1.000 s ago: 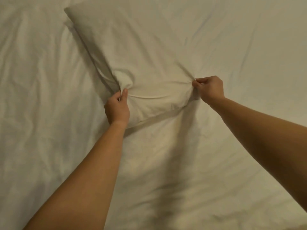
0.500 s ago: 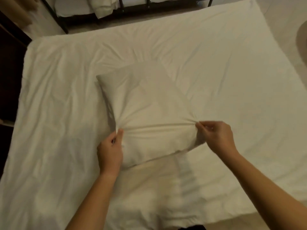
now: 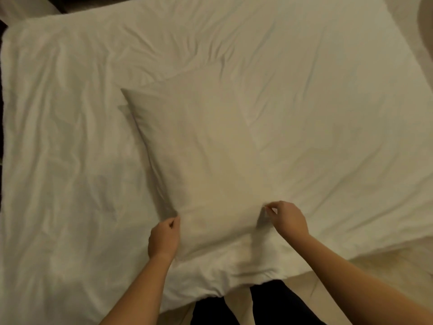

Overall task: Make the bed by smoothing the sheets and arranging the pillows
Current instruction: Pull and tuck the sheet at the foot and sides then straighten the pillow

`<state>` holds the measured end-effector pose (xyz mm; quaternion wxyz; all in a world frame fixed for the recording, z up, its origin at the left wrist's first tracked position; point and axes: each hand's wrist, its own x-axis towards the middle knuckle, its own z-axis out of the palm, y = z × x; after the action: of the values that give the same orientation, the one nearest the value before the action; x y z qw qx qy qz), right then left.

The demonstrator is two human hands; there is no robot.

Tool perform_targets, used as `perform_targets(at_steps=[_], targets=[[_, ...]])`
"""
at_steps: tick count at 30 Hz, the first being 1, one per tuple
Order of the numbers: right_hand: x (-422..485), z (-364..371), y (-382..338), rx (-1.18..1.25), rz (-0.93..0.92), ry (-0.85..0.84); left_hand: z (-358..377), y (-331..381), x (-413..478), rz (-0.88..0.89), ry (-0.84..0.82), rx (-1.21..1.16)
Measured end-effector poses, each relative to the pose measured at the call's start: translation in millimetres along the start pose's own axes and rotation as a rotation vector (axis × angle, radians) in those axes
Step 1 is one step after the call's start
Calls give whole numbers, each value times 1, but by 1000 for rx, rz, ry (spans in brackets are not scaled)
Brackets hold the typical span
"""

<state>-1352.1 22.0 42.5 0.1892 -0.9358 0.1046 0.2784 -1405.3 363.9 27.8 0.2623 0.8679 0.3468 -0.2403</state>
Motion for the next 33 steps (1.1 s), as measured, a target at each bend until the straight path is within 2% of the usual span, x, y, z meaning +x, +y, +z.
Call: perform_targets(at_steps=[3,7,12,17,22,27,33], targets=[[27,-17,-17,70,-57,89,-12,25,17,1,99,-120],[77,-49,-51,179,-228,128,-34,65,64,147,201,-262],[136,-67,-107,218,-261,65,-49,109,119,122,163,-326],[178,-38,-130,197,-220,22,-22,107,151,92,59,-343],[188,-11,-115,236,-177,-4,9,85,166,71,88,-350],[203,-4,-103,450,-143,-21,25,92,178,130,101,-495],[183,1,-120,517,-152,5,22,100,163,138,176,-611]])
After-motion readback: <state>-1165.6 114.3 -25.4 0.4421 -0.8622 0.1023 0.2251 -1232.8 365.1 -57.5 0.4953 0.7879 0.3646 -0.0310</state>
